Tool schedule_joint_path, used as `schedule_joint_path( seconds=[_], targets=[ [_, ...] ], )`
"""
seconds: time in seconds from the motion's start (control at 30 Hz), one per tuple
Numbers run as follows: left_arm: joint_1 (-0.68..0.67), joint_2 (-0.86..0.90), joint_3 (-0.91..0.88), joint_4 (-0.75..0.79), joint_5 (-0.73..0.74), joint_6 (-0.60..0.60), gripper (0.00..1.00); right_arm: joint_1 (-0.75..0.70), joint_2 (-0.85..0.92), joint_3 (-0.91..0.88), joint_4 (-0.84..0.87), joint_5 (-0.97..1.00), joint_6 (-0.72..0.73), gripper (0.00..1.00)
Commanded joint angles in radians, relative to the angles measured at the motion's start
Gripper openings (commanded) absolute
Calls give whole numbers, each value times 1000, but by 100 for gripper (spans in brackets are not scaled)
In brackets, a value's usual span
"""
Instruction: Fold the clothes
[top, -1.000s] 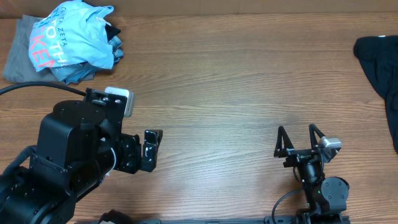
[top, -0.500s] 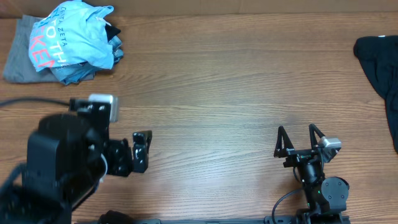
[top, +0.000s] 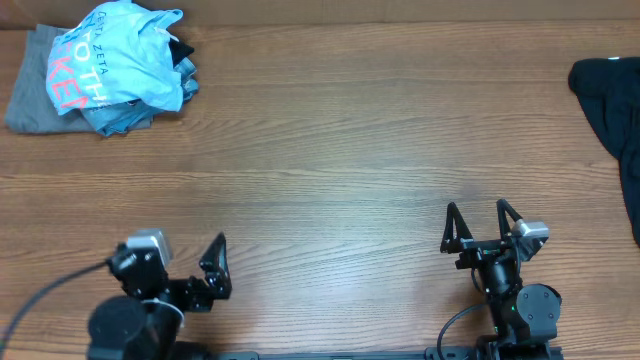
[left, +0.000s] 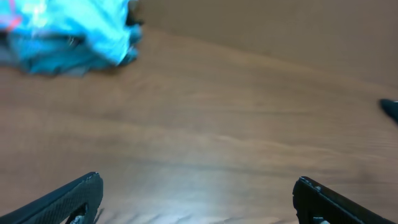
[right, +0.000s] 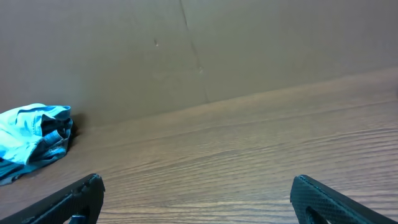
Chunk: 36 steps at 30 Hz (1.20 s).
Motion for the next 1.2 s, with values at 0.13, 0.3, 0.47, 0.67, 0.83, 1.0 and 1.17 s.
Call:
schedule_joint_path(
  seconds=[0.13, 0.3, 0.47, 0.67, 0.83, 1.0, 1.17],
  targets=[
    [20, -60, -191, 180, -83, -3, 100, -2, -12, -10, 4, -3, -7, 100],
    [25, -127, -367, 476, -82, 26, 100, -2, -12, -10, 4, -3, -7, 100],
    [26, -225, -488, 615, -83, 26, 100, -2, -12, -10, 4, -3, -7, 100],
    [52, -230, -595, 850, -92, 68, 100, -2, -12, -10, 4, -3, -7, 100],
    [76, -230, -674, 943, -81, 93, 100, -2, -12, -10, 4, -3, -7, 100],
    [81, -230, -673, 891, -75, 155, 100, -2, -12, -10, 4, -3, -7, 100],
    [81, -229, -673, 795, -74, 153, 100, -2, -12, -10, 4, -3, -7, 100]
  ],
)
